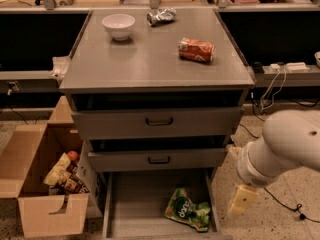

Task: Pick green rice chip bag from bottom drawer and place on counter

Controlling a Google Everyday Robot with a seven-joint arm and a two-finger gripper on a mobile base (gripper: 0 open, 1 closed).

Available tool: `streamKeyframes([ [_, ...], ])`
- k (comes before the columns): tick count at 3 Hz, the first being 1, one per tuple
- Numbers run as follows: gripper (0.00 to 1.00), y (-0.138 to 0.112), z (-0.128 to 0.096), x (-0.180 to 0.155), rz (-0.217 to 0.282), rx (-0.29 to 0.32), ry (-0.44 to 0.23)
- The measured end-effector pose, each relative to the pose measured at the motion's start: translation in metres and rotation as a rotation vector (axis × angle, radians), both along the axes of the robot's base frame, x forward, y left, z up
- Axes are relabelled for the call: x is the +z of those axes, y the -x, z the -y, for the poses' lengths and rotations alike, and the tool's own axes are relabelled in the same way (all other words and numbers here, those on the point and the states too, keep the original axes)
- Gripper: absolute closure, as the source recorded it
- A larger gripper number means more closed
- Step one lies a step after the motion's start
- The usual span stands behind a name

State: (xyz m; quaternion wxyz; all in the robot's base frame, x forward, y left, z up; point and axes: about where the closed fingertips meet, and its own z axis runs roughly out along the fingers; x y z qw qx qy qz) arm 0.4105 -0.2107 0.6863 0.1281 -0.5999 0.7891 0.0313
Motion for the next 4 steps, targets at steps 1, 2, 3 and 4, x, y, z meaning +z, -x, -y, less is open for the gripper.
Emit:
streamKeyframes([
  [1, 0.00, -0.002, -0.011, -0.074, -0.023, -0.022, -0.120],
  [2, 0.00, -0.003, -0.015, -0.100, -0.037, -0.030, -0.158],
  [3, 0.00, -0.004, -0.017, -0.105, -0.046, -0.028, -0.161],
  [4, 0.00, -0.011, -0.019, -0.156, -0.051, -0.029, -0.135],
])
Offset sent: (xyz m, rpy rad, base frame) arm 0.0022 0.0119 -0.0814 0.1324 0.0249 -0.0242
